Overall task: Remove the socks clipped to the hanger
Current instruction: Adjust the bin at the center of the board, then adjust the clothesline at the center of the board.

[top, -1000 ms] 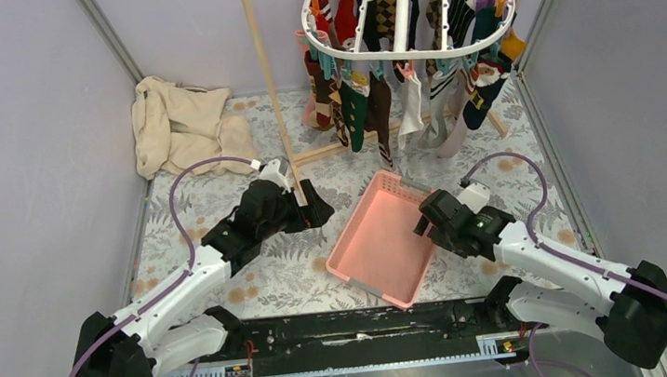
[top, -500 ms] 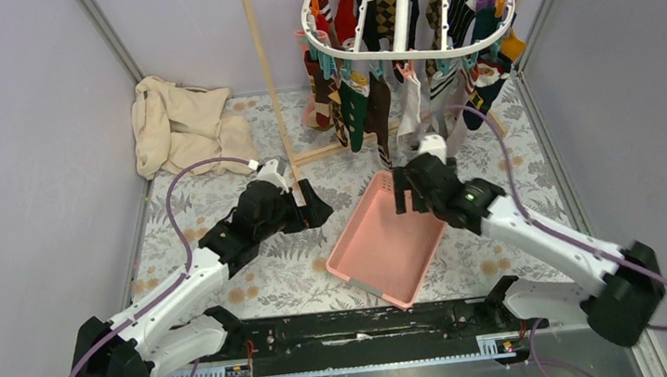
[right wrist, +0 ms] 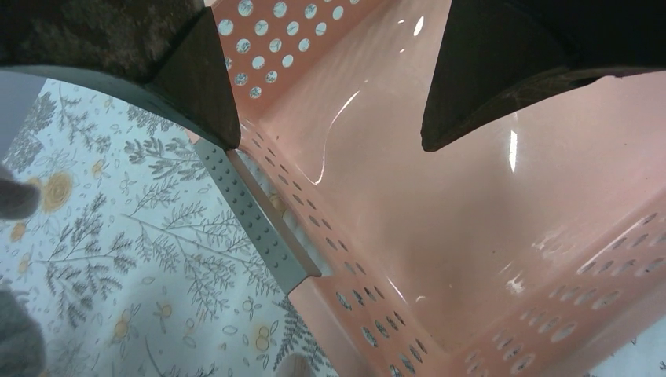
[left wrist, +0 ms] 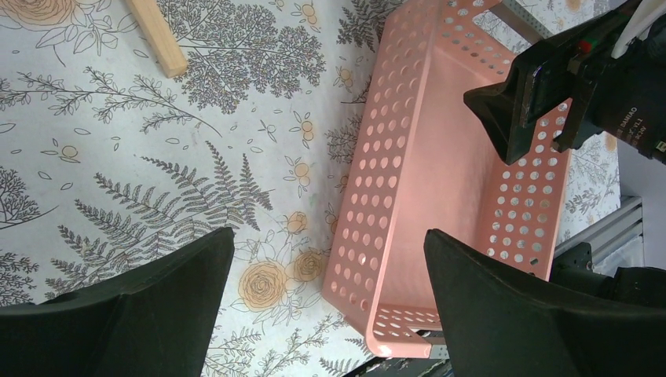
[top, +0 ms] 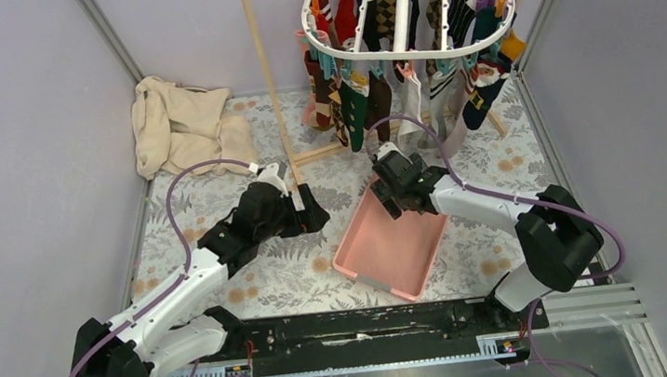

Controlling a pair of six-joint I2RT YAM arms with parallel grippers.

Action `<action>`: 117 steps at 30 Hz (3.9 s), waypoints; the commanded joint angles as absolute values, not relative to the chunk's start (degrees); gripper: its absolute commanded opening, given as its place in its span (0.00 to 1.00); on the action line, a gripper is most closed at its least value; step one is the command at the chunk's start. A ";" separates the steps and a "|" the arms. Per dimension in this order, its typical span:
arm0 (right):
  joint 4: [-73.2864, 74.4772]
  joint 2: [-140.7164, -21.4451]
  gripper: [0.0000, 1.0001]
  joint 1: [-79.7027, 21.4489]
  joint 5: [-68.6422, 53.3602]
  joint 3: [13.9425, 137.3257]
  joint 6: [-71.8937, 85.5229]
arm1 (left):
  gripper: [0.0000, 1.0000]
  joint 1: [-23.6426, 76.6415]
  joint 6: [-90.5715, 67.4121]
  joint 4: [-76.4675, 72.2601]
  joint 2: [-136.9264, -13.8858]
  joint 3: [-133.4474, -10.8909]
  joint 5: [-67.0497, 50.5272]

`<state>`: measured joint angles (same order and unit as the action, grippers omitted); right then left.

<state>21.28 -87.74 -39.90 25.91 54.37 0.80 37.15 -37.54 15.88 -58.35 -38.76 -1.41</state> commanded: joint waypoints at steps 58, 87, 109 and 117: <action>22.54 -64.99 0.34 -30.47 11.90 39.96 19.01 | 0.99 37.35 -36.23 16.34 -57.90 -39.13 2.18; 26.57 -60.70 0.58 -43.26 9.35 48.34 20.45 | 0.98 21.11 -37.09 9.88 -84.30 -59.11 12.19; 25.21 -63.60 0.56 -51.19 12.01 47.37 23.03 | 0.29 18.06 -36.08 -1.58 -105.84 -73.81 17.43; 25.05 -65.19 0.57 -51.41 12.54 47.03 22.33 | 0.29 17.01 -32.08 -3.61 -112.18 -80.72 18.84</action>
